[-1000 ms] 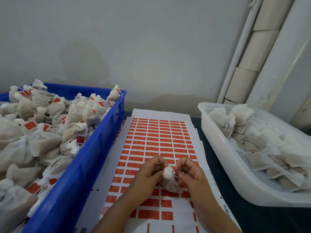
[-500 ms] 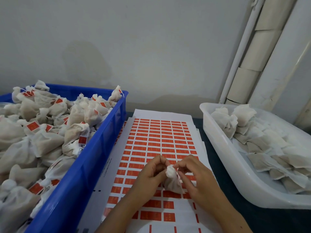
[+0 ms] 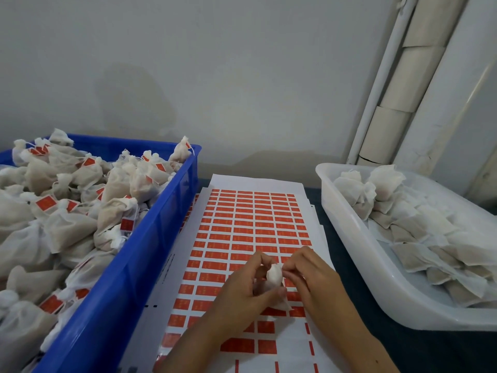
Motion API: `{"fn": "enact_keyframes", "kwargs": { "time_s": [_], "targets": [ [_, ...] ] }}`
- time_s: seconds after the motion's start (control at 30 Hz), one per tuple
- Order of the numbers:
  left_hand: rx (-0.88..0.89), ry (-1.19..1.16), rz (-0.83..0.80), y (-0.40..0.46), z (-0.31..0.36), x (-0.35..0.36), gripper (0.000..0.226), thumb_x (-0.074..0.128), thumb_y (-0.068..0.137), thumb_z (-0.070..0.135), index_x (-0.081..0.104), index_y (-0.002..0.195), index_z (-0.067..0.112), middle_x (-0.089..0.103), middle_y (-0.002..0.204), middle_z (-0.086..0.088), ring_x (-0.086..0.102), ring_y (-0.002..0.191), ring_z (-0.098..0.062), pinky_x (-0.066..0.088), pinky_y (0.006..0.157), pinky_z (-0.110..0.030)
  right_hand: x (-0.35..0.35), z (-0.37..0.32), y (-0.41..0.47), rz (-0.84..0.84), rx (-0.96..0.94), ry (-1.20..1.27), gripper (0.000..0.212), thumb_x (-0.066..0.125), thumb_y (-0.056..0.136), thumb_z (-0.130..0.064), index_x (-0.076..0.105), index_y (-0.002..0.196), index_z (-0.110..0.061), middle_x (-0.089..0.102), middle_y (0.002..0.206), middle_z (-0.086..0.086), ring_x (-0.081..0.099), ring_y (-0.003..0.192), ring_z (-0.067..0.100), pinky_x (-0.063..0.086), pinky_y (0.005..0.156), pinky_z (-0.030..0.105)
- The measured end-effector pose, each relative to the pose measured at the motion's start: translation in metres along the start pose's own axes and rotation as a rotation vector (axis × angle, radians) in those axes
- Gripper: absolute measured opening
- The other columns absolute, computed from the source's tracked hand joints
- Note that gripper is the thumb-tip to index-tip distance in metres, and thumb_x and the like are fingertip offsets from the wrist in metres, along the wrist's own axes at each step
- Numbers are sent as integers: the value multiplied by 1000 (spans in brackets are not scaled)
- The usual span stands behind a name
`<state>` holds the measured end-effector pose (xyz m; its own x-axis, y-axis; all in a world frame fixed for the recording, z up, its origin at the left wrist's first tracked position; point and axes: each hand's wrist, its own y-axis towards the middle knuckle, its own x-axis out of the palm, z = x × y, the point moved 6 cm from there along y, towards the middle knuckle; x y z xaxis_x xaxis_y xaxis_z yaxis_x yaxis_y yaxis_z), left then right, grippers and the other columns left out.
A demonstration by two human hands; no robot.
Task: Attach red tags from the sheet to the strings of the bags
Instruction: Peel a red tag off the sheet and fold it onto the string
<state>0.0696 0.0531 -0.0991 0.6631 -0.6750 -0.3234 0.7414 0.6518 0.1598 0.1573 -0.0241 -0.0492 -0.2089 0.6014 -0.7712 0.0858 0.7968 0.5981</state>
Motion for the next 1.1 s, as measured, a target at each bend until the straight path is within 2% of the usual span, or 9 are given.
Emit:
{"fn": "enact_keyframes", "kwargs": {
  "time_s": [0.1,0.17,0.27,0.37,0.43,0.63,0.73,0.87,1.1],
  "targets": [
    [38,-22,34,2,1,-4,16,60,87,31,50,99,34,59,103,23,61,96,-2,51,78,-10,1,8,-2,-51,76,42,19,54,89,-16,70,85,-7,69,84,7,67,72,19,53,77,18],
    [50,-71,40,3,3,-5,11,57,89,29,52,98,32,62,98,20,61,95,-2,51,77,-12,3,12,-4,-97,123,104,18,58,85,-18,71,94,-10,67,95,4,64,87,14,40,87,10],
    [19,-138,27,4,1,-6,9,53,91,25,53,98,30,64,96,13,63,93,-7,53,77,-17,4,8,-4,-146,104,122,19,60,82,-19,71,96,-13,66,96,1,59,89,6,40,88,10],
    [-1,-158,20,5,-2,-5,8,53,91,24,55,96,30,66,92,13,63,91,-7,53,75,-16,-1,4,-4,-84,66,46,16,73,71,-8,72,87,-12,68,87,2,66,78,12,52,78,22],
    [-4,-149,21,6,-2,-4,8,56,90,25,55,96,30,66,91,14,64,89,-4,52,73,-15,-1,2,-4,-48,52,2,20,78,65,-4,71,82,-11,68,83,2,68,71,15,53,72,22],
    [0,-80,78,5,-2,-6,7,60,87,30,57,93,31,66,89,17,63,86,3,49,67,-8,-5,-1,-7,58,98,-72,17,77,69,-23,68,82,-16,69,83,-3,66,69,11,58,66,27],
    [21,-42,97,4,-1,-6,4,59,86,33,57,89,34,66,85,21,62,85,5,48,66,-7,-7,-2,-6,97,124,-85,12,71,70,-26,64,74,-17,67,71,-6,60,55,10,51,60,16],
    [40,-9,160,5,0,-8,5,59,87,31,57,83,33,63,76,23,61,80,5,47,62,-6,-2,2,-7,80,200,-33,28,82,62,-12,55,69,-19,59,62,-9,42,43,8,37,53,5],
    [76,-17,213,5,4,-14,14,57,89,25,58,75,24,64,70,20,61,68,2,44,57,-4,4,8,-8,69,331,14,33,75,73,-17,44,72,-28,33,54,-28,40,40,3,30,56,4]
  ]
}}
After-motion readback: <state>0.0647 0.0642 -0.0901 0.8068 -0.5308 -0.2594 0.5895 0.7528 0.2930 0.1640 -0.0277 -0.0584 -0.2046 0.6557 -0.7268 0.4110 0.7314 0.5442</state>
